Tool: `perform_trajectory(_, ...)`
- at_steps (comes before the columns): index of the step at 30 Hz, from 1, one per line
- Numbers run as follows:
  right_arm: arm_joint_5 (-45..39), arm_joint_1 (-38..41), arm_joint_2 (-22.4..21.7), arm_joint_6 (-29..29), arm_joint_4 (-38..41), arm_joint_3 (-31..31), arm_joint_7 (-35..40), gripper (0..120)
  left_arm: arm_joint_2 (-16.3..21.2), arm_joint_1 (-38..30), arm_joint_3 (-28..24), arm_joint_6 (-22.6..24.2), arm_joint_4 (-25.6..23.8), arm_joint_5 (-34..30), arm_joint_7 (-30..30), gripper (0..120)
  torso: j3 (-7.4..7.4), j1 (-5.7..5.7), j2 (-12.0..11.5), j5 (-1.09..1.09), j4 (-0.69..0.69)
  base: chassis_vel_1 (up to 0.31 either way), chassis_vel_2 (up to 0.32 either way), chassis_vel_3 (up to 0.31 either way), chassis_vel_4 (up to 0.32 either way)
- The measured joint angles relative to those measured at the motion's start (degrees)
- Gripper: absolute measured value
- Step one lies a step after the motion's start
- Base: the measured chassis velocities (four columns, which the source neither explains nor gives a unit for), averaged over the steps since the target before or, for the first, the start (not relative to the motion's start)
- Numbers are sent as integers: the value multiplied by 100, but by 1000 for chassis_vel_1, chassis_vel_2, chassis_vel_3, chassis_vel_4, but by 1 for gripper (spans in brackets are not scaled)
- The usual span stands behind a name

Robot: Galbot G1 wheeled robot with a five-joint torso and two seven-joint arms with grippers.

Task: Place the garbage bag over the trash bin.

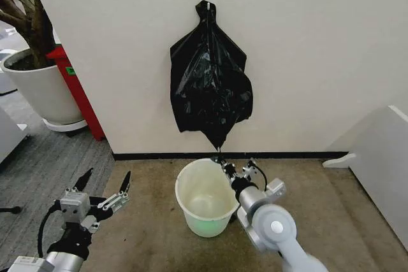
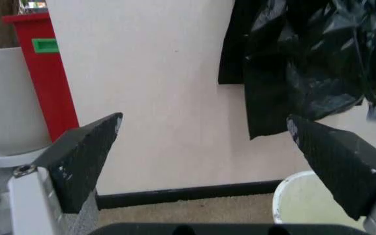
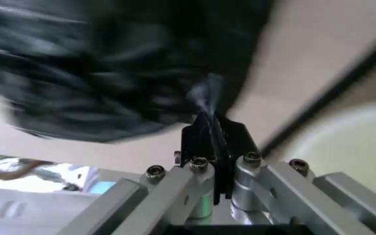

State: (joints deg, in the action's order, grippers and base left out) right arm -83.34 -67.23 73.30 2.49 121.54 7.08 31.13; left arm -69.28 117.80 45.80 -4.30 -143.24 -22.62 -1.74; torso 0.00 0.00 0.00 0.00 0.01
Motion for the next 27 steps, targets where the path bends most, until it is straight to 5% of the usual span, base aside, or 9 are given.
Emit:
perform_trajectory(4,-234,246,-245,240,349,264,-341,0,116,-25,2,5,0,-48,-15,100,0,0,0,0,0,0,0,0,0)
perform_trajectory(10,-138,300,-523,451,574,365,-685,0,933,-413,5,280,0,-593,-214,100,0,0,0,0,0,0,0,0,0)
perform_trajectory(16,20,446,-666,524,270,213,-732,0,2811,-2018,-273,799,452,-2064,-742,100,1,0,-1,-2,-2,0,0,0,0)
perform_trajectory(19,66,511,-678,524,158,151,-733,0,3251,-2720,-535,974,752,-2494,-879,100,1,0,-2,-2,-1,0,0,0,0)
perform_trajectory(21,102,585,-679,525,42,85,-733,0,3643,-3828,-1236,1182,1157,-2922,-1050,100,1,0,-2,0,-1,0,0,0,0)
perform_trajectory(22,131,644,-666,524,-61,38,-726,0,3788,-4959,-1994,1370,1506,-3248,-1202,100,2,0,-2,-4,-2,0,0,0,0)
perform_trajectory(24,184,716,-627,521,-195,2,-717,0,3717,-6535,-3071,1622,1888,-3633,-1429,100,1,0,-2,5,0,0,0,0,0)
perform_trajectory(25,184,716,-627,521,-195,2,-717,0,3717,-6535,-3071,1622,1888,-3633,-1429,100,1,0,-2,5,0,0,0,0,0)
perform_trajectory(27,204,769,-589,515,-277,1,-707,0,3462,-7641,-4047,1843,2150,-3891,-1672,100,2,1,-2,-3,0,0,0,0,0)
